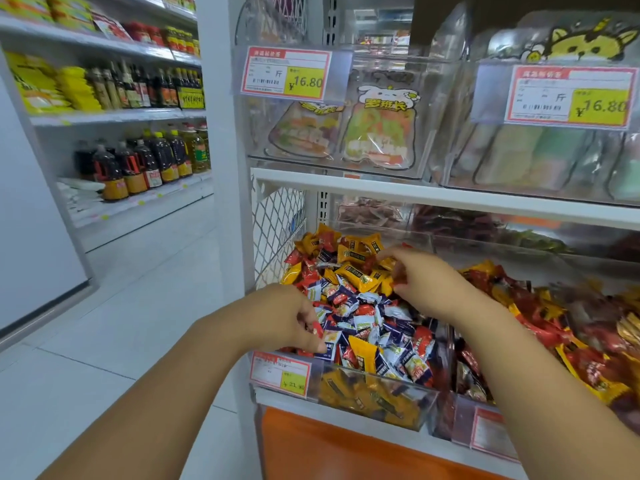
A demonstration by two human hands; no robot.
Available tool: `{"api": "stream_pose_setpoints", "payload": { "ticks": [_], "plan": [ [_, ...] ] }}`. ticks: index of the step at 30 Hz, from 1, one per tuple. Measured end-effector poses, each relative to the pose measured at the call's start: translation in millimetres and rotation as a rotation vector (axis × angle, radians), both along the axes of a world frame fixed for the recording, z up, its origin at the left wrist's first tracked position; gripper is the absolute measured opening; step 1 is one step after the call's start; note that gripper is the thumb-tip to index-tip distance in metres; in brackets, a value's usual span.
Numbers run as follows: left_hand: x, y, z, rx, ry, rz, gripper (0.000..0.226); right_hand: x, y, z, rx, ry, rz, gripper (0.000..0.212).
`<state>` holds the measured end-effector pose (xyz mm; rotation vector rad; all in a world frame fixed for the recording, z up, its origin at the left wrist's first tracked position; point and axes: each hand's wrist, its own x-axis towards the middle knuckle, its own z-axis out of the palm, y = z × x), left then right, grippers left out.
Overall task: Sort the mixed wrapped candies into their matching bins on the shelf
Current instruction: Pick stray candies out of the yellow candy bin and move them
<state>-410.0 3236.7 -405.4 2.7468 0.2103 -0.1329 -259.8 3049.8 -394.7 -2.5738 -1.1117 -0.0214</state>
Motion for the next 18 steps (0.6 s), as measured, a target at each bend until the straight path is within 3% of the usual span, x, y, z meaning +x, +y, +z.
{"api": "stream_pose_setpoints", "payload": {
  "ticks": [3, 7, 11, 14, 18],
  "plan": [
    [-0.6, 1.3, 1.2, -0.03, -0.026, -0.001, 0.026, -9.1, -9.3, 8.4, 0.188, 0.124, 0.073, 0.039],
    [-6.0, 9.2, 12.1, -0.077, -0.088, 0.036, 0.013, -33.3, -6.5, 24.0, 0.188, 0.193, 0.192, 0.024],
    [-12.7, 15.4, 19.6, -0.211, -0.138, 0.117, 0.007, -49.6, 19.0, 7.6, 0.059, 0.197, 0.262, 0.021],
    [-19.1, 17.8, 28.0, -0.25, -0.133, 0.13, 0.013, -50.7, 38.2, -12.1, -0.134, 0.178, 0.281, 0.031],
    [-24.1, 13.5, 27.5, -0.052, -0.001, 0.101, 0.018, -46.8, 45.8, -19.4, -0.325, 0.206, 0.273, 0.049]
  ]
}}
